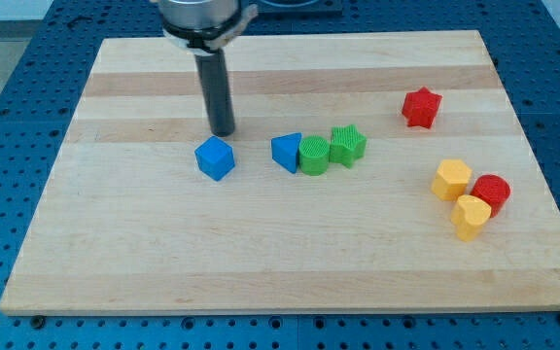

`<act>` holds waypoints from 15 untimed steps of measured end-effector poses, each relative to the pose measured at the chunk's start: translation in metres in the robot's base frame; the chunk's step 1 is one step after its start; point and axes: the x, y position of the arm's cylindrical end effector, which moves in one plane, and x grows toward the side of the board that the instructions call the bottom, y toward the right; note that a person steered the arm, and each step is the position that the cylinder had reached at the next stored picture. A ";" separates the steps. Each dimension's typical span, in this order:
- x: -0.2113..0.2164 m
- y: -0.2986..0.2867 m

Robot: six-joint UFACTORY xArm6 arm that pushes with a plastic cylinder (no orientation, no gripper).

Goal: Move the blue cube closer to blue triangle

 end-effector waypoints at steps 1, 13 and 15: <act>0.004 -0.045; 0.073 -0.028; 0.045 -0.096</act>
